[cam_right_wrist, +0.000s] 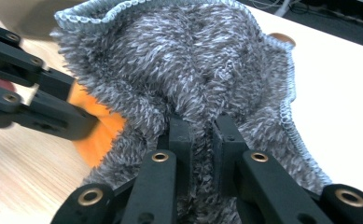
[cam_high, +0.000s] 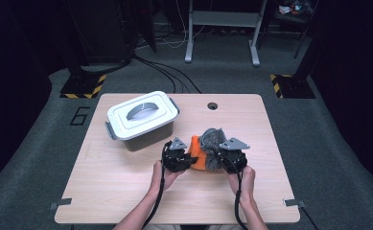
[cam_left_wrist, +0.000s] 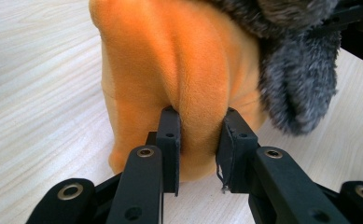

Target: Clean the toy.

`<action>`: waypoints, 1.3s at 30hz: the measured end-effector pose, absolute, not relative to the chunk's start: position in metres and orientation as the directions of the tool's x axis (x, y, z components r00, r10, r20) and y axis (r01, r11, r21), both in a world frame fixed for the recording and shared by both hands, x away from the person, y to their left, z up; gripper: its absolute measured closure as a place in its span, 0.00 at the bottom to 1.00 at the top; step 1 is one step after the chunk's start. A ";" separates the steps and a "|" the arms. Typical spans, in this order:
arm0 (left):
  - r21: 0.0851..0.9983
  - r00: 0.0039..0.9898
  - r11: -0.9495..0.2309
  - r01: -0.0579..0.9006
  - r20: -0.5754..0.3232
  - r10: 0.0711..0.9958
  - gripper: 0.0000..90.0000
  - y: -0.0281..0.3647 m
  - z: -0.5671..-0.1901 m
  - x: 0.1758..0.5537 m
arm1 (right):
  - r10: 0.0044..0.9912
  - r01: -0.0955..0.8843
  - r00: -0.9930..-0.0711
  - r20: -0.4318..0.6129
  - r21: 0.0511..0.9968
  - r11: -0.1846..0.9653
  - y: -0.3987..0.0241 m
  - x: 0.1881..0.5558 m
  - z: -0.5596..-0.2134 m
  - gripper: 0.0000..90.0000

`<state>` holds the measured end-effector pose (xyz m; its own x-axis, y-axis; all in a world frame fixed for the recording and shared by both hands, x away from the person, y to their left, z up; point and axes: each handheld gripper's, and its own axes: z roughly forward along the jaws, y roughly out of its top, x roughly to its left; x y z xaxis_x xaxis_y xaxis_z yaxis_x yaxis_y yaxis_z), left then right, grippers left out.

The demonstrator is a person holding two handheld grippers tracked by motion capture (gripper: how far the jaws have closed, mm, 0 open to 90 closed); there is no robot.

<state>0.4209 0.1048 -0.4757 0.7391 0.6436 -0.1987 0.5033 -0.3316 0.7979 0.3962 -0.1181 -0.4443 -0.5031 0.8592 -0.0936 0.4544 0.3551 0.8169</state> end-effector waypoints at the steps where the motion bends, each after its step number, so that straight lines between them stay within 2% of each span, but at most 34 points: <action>1: 0.795 0.736 -0.331 0.508 -0.202 0.646 0.80 0.106 -0.476 0.422 | 0.863 0.461 -0.498 -0.090 0.815 0.351 -0.120 0.396 -0.445 0.90; 12: 0.792 0.731 -0.320 0.520 -0.218 0.647 0.80 0.108 -0.478 0.424 | 0.901 0.543 -0.433 -0.035 0.787 0.292 -0.149 0.404 -0.462 0.89; 17: 0.790 0.732 -0.325 0.520 -0.217 0.645 0.80 0.110 -0.479 0.425 | 0.887 0.486 -0.461 -0.026 0.829 0.277 -0.145 0.394 -0.449 0.89; 24: 0.789 0.732 -0.329 0.520 -0.212 0.648 0.79 0.110 -0.479 0.424 | 0.832 0.409 -0.547 -0.090 0.839 0.359 -0.110 0.390 -0.433 0.88; 27: 0.790 0.734 -0.329 0.518 -0.213 0.645 0.79 0.111 -0.479 0.425 | 0.828 0.417 -0.547 -0.124 0.817 0.398 -0.104 0.395 -0.438 0.88; 39: 0.792 0.737 -0.331 0.513 -0.210 0.642 0.79 0.108 -0.479 0.425 | 0.882 0.505 -0.469 -0.051 0.803 0.315 -0.137 0.404 -0.455 0.88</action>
<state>0.4251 0.1083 -0.4790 0.7375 0.6420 -0.2099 0.5132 -0.3306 0.7920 0.4040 -0.1368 -0.4551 -0.4691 0.8817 -0.0509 0.5054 0.3153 0.8032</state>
